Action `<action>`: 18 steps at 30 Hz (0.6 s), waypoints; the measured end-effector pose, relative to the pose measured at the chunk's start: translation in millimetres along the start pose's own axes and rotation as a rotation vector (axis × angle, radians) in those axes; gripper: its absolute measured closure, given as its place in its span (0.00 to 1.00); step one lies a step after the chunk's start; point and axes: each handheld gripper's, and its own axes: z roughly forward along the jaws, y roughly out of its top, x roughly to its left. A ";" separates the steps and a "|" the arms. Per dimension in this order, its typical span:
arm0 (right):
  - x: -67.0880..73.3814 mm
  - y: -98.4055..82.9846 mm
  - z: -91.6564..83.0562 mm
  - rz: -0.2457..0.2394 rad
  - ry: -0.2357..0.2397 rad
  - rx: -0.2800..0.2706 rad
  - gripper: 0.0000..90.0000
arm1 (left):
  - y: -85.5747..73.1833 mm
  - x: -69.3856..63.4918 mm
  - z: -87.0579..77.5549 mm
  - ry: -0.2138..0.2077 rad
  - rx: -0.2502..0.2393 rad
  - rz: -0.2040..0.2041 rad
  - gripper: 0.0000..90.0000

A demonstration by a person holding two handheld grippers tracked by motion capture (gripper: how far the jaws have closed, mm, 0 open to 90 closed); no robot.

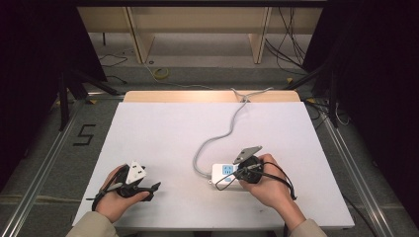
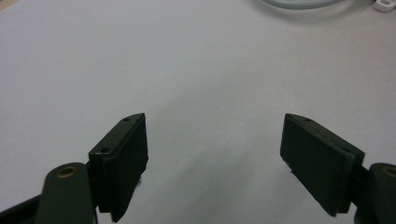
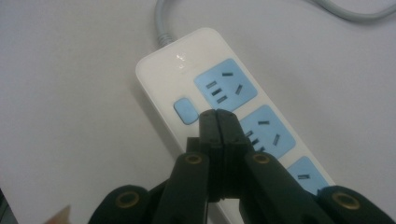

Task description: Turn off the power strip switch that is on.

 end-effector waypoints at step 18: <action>7.4 13.1 11.0 -0.036 0.023 0.017 1.00 | -0.1 0.0 0.2 -0.001 0.001 0.000 0.26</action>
